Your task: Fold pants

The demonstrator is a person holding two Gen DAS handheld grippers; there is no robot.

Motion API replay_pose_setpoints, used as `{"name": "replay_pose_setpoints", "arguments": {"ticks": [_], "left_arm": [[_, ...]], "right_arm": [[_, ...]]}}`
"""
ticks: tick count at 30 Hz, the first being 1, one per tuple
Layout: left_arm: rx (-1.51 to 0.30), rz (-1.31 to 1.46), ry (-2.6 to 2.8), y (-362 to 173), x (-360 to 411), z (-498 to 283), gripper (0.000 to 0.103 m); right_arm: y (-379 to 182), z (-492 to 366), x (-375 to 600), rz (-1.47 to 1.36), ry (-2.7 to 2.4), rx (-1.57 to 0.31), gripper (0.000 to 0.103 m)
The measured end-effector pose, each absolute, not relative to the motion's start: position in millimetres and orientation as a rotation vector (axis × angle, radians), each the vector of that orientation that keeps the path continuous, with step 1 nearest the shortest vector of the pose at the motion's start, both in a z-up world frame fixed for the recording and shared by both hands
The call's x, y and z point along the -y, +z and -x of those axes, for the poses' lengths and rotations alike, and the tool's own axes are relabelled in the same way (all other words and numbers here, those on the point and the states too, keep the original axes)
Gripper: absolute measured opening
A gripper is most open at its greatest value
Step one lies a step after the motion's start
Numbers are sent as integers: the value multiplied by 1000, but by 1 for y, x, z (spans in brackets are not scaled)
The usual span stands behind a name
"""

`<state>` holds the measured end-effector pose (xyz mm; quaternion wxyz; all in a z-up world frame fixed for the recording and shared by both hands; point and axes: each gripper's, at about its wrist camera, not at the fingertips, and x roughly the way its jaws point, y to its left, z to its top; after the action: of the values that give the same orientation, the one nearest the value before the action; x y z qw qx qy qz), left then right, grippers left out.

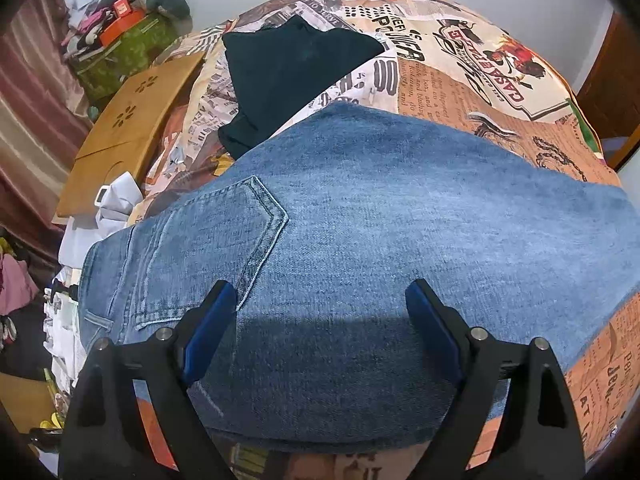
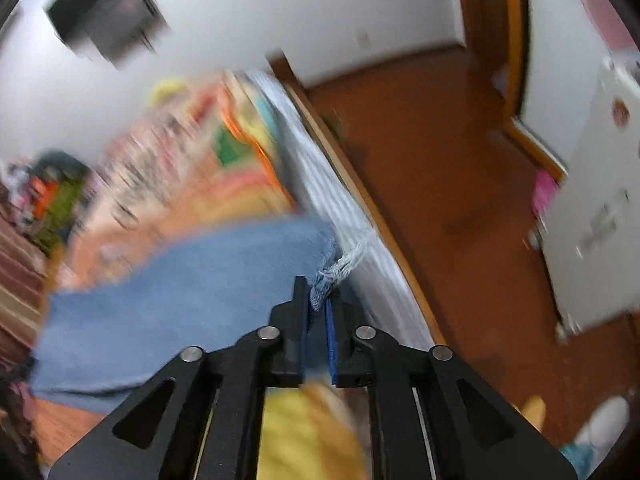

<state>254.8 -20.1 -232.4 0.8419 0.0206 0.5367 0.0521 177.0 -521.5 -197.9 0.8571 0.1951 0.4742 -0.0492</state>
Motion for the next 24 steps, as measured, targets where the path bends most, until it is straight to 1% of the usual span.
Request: {"name": "replay_pose_setpoints", "arguments": {"ticks": [2, 4, 5, 6, 7, 9, 11, 12, 14, 16, 18, 22, 24], "left_arm": [[-1133, -54, 111, -232, 22, -254, 88], [-1131, -71, 105, -230, 26, -253, 88], [-1130, -76, 97, -229, 28, -253, 88], [-1129, -82, 83, -228, 31, -252, 88], [-1125, -88, 68, -228, 36, -251, 88], [-1118, -103, 44, -227, 45, -250, 88], [-1107, -128, 31, -227, 56, -249, 88], [-1102, -144, 25, -227, 62, -249, 88], [-1095, -166, 11, -227, 73, -250, 88], [-1096, -175, -9, -228, 80, -252, 88], [-1096, -187, -28, -229, 88, -253, 88], [-1109, -177, -74, -230, 100, -256, 88], [-1125, -149, -105, -232, 104, -259, 88]], "right_arm": [[-210, -171, 522, -405, -133, -1034, 17], [-209, -167, 522, -405, -164, -1042, 17], [-204, -165, 523, -408, -162, -1034, 23], [-197, -162, 522, -410, -159, -1019, 32], [-192, -160, 521, -408, -157, -1004, 37], [-176, -154, 514, -402, -127, -961, 51], [-171, -150, 501, -408, -86, -943, 56], [-171, -148, 498, -415, -72, -940, 62], [-172, -143, 486, -453, -35, -937, 69], [-179, -140, 476, -498, 11, -953, 71], [-197, -143, 470, -603, 79, -991, 71], [-226, -152, 471, -777, 97, -1040, 71], [-234, -158, 476, -817, 80, -1037, 73]]}}
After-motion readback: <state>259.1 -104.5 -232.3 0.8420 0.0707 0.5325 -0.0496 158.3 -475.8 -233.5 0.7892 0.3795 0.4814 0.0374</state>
